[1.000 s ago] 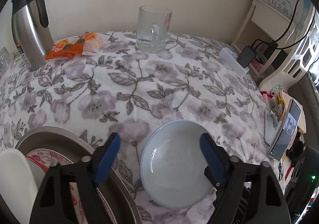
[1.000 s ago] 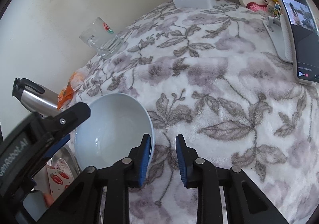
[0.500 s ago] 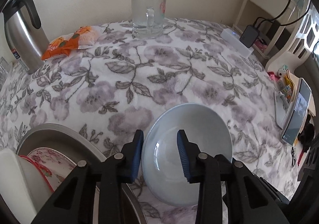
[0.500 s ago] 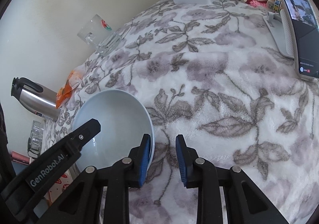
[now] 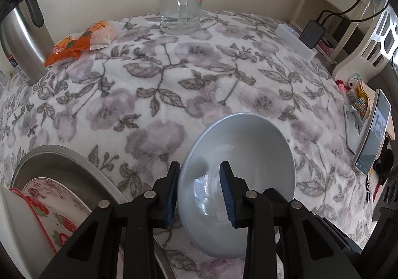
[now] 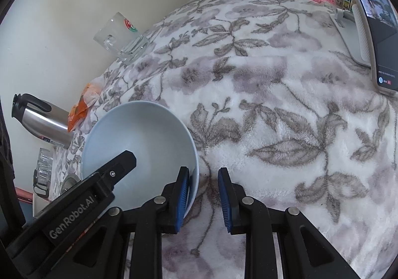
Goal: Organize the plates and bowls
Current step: 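Lift the plain white bowl with both grippers and carry it over the basin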
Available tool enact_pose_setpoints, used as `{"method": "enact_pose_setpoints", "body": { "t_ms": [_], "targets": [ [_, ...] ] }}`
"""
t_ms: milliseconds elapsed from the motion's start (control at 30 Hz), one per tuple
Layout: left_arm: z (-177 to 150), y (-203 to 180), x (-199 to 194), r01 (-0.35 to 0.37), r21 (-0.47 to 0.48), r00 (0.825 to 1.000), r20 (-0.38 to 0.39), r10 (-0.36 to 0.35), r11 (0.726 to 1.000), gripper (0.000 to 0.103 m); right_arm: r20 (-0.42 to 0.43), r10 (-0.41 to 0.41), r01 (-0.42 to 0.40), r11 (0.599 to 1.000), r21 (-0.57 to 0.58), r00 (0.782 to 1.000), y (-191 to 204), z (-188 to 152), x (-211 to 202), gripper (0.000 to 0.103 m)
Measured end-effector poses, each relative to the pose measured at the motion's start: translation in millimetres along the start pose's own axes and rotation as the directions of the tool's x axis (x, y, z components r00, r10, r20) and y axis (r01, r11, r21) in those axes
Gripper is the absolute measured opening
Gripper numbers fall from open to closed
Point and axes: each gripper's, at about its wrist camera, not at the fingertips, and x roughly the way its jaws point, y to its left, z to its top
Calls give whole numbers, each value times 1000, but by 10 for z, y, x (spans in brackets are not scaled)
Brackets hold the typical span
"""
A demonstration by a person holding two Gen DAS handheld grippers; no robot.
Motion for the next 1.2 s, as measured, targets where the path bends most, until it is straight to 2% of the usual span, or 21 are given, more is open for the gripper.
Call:
{"method": "enact_pose_setpoints", "body": {
  "t_ms": [133, 367, 500, 1200],
  "targets": [
    [-3, 13, 0, -3, -3, 1000, 2, 3, 1000, 30, 0, 0, 0, 1000, -5, 1000, 11, 2, 0, 23],
    [3, 70, -9, -7, -22, 1000, 10, 7, 1000, 17, -6, 4, -5, 1000, -19, 1000, 43, 2, 3, 16],
    [4, 77, -19, -4, -23, 1000, 18, 5, 1000, 14, -8, 14, -14, 999, -31, 1000, 81, -1, -1, 14],
    [-3, 94, -30, 2, -35, 1000, 18, -1, 999, 13, -7, 0, 0, 999, -50, 1000, 121, -3, -17, 14]
  ]
}}
